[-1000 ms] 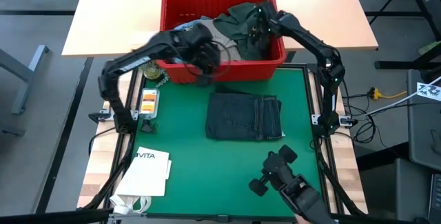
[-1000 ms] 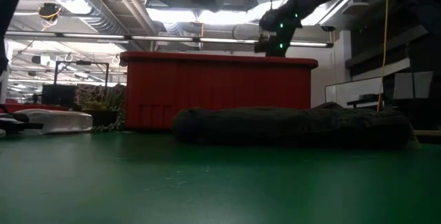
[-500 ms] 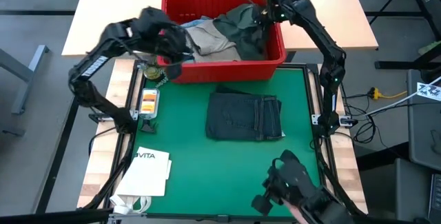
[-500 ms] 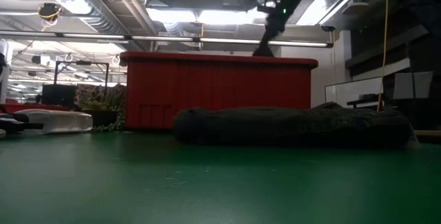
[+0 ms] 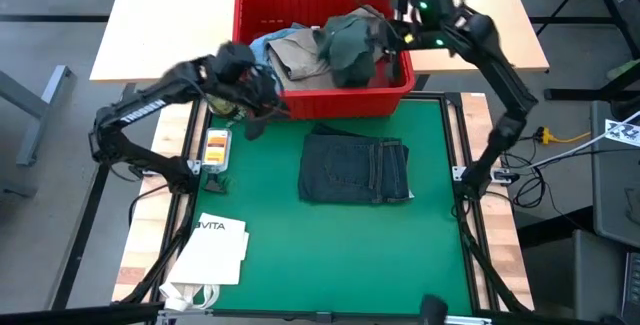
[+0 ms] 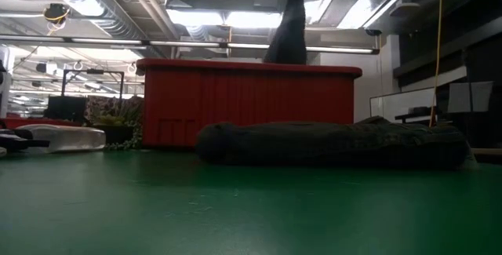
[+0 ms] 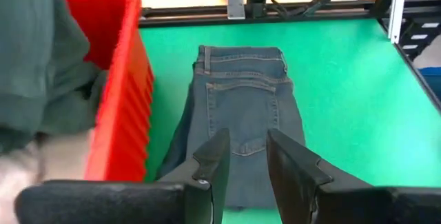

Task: Fold Laundry from Bin
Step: Fold the green shirt

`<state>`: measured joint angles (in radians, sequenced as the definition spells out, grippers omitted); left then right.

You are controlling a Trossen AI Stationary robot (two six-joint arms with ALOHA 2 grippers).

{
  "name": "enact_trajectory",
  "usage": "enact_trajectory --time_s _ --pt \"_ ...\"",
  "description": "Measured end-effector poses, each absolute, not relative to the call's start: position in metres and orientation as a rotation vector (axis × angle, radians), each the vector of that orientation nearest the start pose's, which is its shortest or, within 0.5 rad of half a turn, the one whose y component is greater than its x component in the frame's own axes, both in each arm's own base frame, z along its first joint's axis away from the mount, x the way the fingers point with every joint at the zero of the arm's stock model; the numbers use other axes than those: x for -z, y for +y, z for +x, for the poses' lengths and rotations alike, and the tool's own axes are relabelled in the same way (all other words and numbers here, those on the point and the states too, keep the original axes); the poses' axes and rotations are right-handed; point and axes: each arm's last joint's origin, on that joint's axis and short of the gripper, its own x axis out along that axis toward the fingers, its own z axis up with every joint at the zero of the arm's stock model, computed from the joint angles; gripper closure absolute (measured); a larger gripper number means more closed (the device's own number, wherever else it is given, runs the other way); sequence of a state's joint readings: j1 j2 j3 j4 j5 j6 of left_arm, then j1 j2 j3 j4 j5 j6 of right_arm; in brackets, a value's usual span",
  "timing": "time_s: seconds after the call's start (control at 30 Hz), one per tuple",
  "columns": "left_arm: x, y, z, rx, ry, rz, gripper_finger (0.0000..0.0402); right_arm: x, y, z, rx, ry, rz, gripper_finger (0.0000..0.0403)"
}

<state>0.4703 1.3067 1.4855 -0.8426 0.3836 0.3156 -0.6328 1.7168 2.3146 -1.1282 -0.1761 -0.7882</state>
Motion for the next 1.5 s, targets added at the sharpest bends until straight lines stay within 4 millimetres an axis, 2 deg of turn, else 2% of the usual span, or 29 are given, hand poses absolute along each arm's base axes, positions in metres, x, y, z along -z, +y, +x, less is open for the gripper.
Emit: enact_trajectory --time_s 0.23,0.47,0.63,0.9,1.13,1.27,1.5 --pt "-0.347 0.105 0.265 -0.041 0.627 0.012 0.0310 -0.542 -0.105 0.225 0.141 0.441 -0.550 0.0402" --pt "-0.310 0.093 0.274 -0.048 0.649 0.043 0.0310 -0.567 -0.043 0.187 0.005 0.266 -0.515 0.0402" --pt "-0.306 0.079 0.279 -0.004 0.645 0.051 0.0310 -0.576 -0.017 0.163 -0.093 0.178 -0.512 0.0402" --pt "-0.311 0.042 0.291 0.068 0.576 -0.057 0.0310 -0.578 0.010 0.147 -0.304 0.126 -0.457 0.0402" --pt "-0.314 0.005 0.296 0.183 0.551 -0.016 0.0310 -0.571 0.040 0.146 -0.531 0.180 -0.331 0.0402" --pt "-0.313 -0.010 0.296 0.158 0.556 0.024 0.0310 -0.566 0.056 0.149 -0.626 0.223 -0.310 0.0402" --pt "-0.313 -0.024 0.295 0.071 0.557 0.083 0.0310 -0.547 0.087 0.156 -0.778 0.417 -0.271 0.0402"
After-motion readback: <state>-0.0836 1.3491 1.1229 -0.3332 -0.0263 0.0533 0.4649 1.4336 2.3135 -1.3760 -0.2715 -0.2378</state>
